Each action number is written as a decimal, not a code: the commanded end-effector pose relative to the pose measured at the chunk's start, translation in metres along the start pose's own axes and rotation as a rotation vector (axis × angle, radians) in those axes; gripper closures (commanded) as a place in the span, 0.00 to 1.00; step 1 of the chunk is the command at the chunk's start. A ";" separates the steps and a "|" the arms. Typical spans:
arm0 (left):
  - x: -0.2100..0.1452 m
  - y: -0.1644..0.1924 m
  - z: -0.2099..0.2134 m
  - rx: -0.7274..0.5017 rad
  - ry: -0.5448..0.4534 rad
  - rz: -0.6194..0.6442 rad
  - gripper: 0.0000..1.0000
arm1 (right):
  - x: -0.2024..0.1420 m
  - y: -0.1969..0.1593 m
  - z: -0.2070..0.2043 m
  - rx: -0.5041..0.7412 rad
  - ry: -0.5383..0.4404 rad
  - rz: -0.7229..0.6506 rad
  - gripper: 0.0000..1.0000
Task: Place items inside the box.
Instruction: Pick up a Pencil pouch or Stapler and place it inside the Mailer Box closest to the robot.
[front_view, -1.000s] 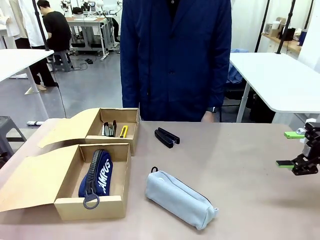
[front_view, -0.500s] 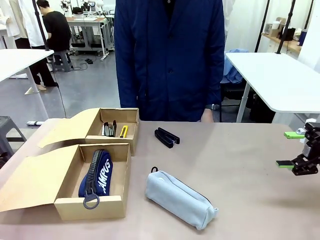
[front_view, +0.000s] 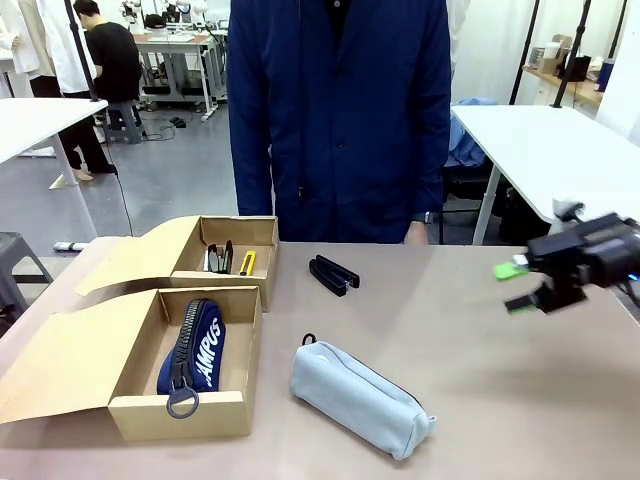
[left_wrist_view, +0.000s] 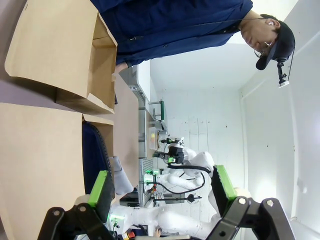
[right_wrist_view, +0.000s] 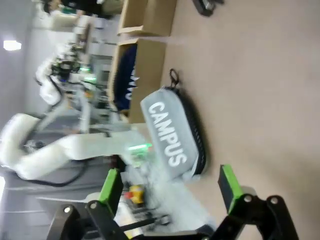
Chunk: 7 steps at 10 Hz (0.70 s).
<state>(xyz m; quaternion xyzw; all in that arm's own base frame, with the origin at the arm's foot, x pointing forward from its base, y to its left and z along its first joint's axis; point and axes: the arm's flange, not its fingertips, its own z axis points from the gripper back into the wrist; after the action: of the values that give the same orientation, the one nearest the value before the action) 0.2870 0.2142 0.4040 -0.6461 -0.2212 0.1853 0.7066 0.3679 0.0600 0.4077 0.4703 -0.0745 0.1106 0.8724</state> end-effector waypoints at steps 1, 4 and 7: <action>-0.001 0.000 -0.001 -0.017 -0.002 -0.018 0.00 | 0.020 0.024 -0.036 -0.168 0.025 0.004 0.00; -0.001 0.000 -0.001 -0.017 -0.002 -0.018 0.00 | 0.024 0.075 -0.095 -0.652 -0.064 -0.218 0.00; -0.001 0.000 -0.001 -0.017 -0.002 -0.018 0.00 | 0.032 0.063 -0.098 -0.610 -0.036 -0.181 0.00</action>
<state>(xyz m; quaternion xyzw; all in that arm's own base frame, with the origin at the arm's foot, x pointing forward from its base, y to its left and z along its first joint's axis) 0.2870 0.2141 0.4042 -0.6460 -0.2213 0.1849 0.7067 0.3723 0.1757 0.4172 0.2093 -0.1184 0.0134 0.9706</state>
